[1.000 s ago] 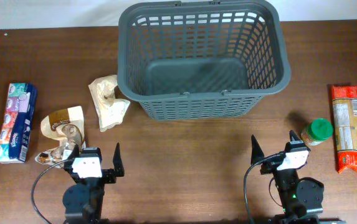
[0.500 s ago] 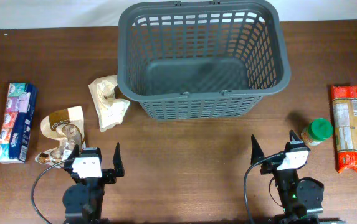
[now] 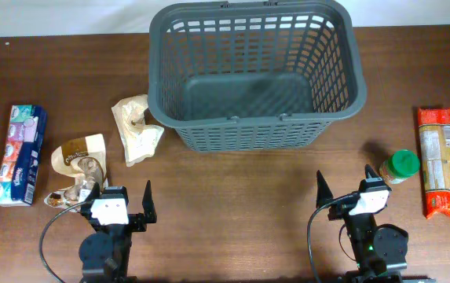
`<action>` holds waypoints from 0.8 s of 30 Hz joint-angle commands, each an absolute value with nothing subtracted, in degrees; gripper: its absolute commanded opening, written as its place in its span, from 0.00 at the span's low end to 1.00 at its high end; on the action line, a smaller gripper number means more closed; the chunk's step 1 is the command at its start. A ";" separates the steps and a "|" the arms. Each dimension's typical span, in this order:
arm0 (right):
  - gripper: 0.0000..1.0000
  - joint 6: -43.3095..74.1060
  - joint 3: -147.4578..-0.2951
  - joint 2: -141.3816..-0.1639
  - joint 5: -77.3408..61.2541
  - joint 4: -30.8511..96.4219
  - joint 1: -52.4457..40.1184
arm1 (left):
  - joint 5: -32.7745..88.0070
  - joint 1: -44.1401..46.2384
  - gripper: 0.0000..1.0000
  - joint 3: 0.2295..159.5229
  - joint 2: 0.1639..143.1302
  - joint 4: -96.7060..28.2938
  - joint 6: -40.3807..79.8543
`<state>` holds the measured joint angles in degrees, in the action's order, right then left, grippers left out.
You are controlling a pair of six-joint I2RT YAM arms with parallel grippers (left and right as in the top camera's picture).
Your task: Pack container
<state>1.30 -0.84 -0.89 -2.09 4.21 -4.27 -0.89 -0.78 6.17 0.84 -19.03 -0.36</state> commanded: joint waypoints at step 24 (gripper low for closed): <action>0.99 1.28 -0.32 -0.19 -2.81 4.08 -4.01 | 4.51 -1.04 0.99 8.84 1.41 -19.92 0.89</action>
